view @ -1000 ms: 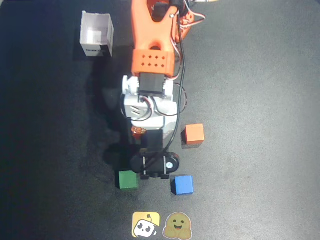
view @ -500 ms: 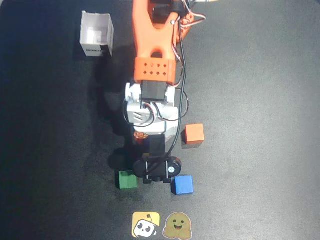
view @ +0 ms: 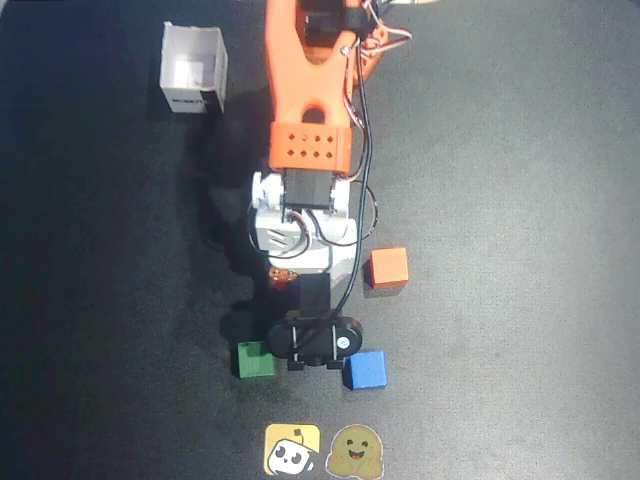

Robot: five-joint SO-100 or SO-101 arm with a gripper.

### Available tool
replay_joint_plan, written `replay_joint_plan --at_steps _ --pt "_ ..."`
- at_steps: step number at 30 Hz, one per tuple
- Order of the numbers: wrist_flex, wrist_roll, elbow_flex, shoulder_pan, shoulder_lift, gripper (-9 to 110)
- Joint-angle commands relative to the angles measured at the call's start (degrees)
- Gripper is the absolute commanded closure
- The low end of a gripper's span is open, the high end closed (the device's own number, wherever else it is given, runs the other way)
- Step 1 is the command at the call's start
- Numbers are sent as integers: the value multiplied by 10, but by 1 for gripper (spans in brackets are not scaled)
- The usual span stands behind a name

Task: Put the purple cube on top of the red cube.

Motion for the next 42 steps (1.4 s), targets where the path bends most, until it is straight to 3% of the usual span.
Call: replay_joint_plan --at_steps 1,24,42 --pt "-4 0 -1 -4 8 97" --pt "-6 -12 14 -6 10 97" --pt "-10 24 16 -15 11 86"
